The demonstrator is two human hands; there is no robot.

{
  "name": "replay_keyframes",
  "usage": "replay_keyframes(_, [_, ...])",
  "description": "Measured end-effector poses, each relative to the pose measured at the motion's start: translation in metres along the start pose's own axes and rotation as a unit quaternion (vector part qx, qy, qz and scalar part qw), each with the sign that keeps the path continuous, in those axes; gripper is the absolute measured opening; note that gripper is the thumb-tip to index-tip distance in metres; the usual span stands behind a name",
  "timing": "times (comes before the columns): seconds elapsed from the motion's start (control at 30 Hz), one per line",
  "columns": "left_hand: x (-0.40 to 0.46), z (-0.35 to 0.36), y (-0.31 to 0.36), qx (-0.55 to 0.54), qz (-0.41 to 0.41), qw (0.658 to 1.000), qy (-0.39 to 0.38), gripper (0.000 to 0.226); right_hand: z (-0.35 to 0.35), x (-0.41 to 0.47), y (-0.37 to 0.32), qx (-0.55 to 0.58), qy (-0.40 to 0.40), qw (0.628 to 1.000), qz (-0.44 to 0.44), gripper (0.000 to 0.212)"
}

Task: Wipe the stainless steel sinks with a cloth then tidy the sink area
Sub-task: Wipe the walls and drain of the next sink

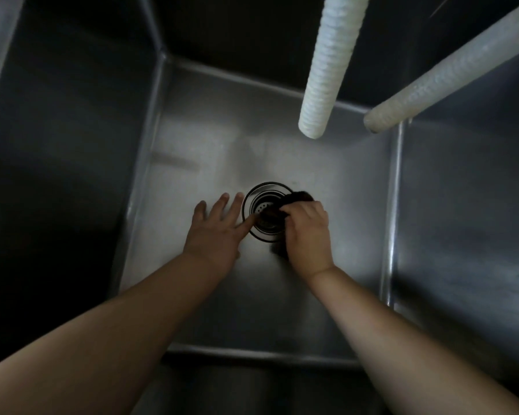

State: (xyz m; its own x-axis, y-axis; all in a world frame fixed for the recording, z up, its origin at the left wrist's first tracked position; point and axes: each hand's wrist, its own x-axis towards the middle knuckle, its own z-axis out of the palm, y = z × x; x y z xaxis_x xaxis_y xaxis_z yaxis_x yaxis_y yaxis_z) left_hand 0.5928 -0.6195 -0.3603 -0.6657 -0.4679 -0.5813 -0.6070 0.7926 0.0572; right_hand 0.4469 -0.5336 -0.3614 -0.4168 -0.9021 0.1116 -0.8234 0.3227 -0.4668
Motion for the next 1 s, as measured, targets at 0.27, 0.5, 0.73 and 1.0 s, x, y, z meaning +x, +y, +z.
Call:
replay_keyframes(0.27, [0.001,0.006,-0.001,0.000,0.002,1.000,0.015,0.080,0.000,0.006,0.017,-0.242,-0.185,0.950,-0.069,0.039])
replay_keyframes(0.5, [-0.002,0.011,-0.001,-0.030,-0.022,0.998,0.049,0.093,0.014,-0.050,-0.009,-0.132,-0.115,0.984,0.037,0.052])
replay_keyframes(0.73, [-0.018,0.017,-0.004,-0.041,-0.120,0.985,0.121,0.103,0.037,-0.047,-0.026,-0.146,-0.134,0.973,-0.115,0.055])
replay_keyframes(1.0, [-0.018,0.019,-0.015,-0.086,-0.143,0.983,0.075,0.115,0.039,0.063,0.001,-0.187,-0.152,0.966,-0.097,0.065])
